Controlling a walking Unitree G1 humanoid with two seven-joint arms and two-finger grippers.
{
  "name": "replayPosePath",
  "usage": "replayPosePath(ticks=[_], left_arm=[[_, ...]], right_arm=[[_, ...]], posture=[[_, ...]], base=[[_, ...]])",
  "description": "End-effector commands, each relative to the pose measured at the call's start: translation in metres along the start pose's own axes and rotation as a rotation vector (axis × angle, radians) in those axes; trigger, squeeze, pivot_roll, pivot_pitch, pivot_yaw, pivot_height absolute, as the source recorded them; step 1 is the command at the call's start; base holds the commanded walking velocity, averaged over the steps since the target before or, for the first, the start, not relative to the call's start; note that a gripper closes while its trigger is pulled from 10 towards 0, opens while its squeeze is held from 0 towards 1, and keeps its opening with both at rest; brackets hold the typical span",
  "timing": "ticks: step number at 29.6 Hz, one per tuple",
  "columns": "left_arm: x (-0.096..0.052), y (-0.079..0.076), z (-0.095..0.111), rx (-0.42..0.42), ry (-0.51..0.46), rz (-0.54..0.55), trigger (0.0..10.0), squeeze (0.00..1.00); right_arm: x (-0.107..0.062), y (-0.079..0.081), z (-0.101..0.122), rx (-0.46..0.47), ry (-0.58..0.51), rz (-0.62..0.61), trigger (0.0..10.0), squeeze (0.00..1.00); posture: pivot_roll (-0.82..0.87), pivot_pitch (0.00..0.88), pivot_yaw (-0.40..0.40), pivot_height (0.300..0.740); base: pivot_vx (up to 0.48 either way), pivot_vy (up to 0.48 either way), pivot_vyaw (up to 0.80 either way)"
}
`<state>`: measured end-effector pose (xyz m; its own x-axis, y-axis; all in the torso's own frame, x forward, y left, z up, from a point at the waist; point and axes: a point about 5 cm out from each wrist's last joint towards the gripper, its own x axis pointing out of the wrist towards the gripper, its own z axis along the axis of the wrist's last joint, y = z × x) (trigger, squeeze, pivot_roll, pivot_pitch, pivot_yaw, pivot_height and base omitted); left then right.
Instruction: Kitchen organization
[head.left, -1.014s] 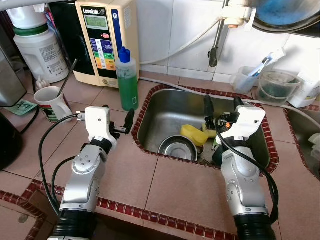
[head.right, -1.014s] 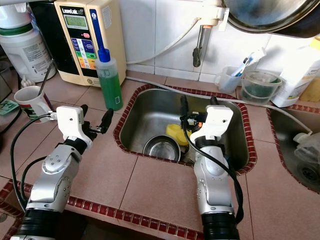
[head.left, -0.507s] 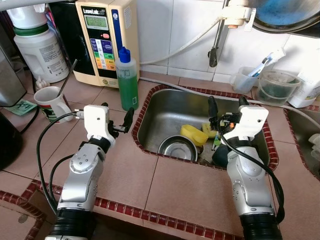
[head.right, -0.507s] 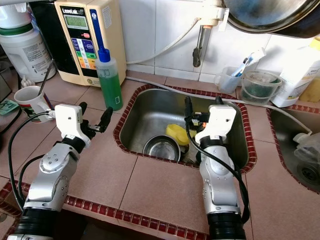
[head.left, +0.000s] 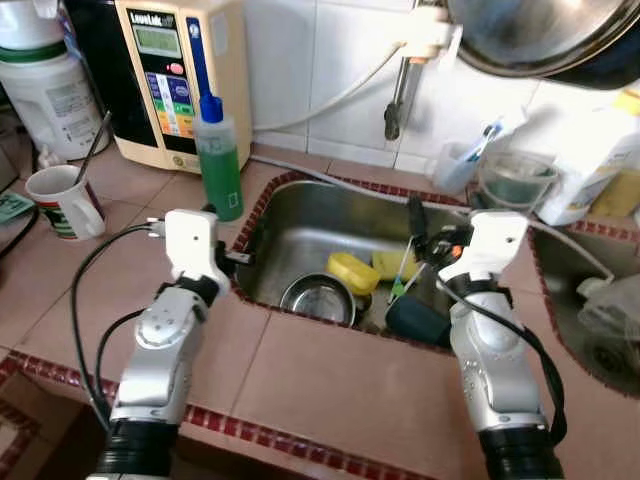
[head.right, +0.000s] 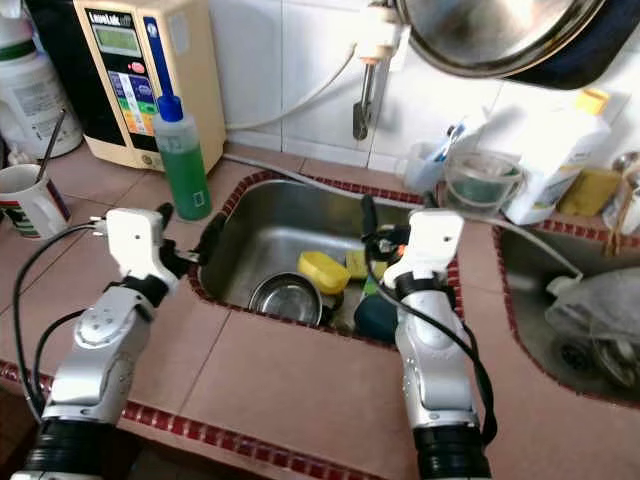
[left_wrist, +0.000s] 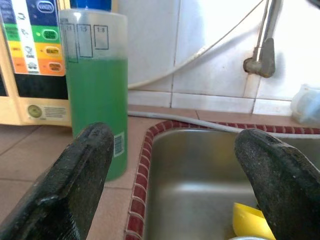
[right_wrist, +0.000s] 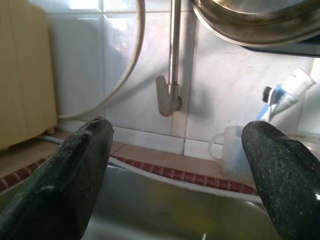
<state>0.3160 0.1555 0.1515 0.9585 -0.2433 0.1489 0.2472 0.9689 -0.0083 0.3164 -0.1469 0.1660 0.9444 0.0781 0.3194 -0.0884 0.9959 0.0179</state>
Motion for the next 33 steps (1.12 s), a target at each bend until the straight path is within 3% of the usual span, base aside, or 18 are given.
replayPosePath(ticks=[1,16,20,33], left_arm=[[0.0023,-0.0087,0.0009,-0.004,-0.004,-0.024,10.0,0.00],[0.0025,-0.0099,0.0008,-0.004,0.002,-0.031,10.0,0.00],[0.0021,-0.0087,-0.0030,-0.071,0.025,-0.022,10.0,0.00],[0.0011,-0.0060,-0.0028,-0.043,0.035,-0.008,10.0,0.00]], right_arm=[[-0.0003,-0.0091,0.0019,-0.015,0.001,-0.018,10.0,0.00],[-0.0014,-0.0091,0.0022,-0.019,0.005,-0.010,10.0,0.00],[-0.0020,-0.0095,0.0024,-0.020,0.005,-0.013,10.0,0.00],[-0.0070,-0.0124,-0.0039,-0.066,0.028,-0.003,10.0,0.00]], posture=[[-0.06,0.000,-0.021,0.740],[-0.06,0.000,-0.023,0.740],[-0.06,0.000,-0.020,0.740],[-0.06,0.000,-0.014,0.740]], base=[[0.000,-0.401,0.00],[0.000,-0.380,0.00],[0.000,0.000,0.00],[0.000,0.000,0.00]])
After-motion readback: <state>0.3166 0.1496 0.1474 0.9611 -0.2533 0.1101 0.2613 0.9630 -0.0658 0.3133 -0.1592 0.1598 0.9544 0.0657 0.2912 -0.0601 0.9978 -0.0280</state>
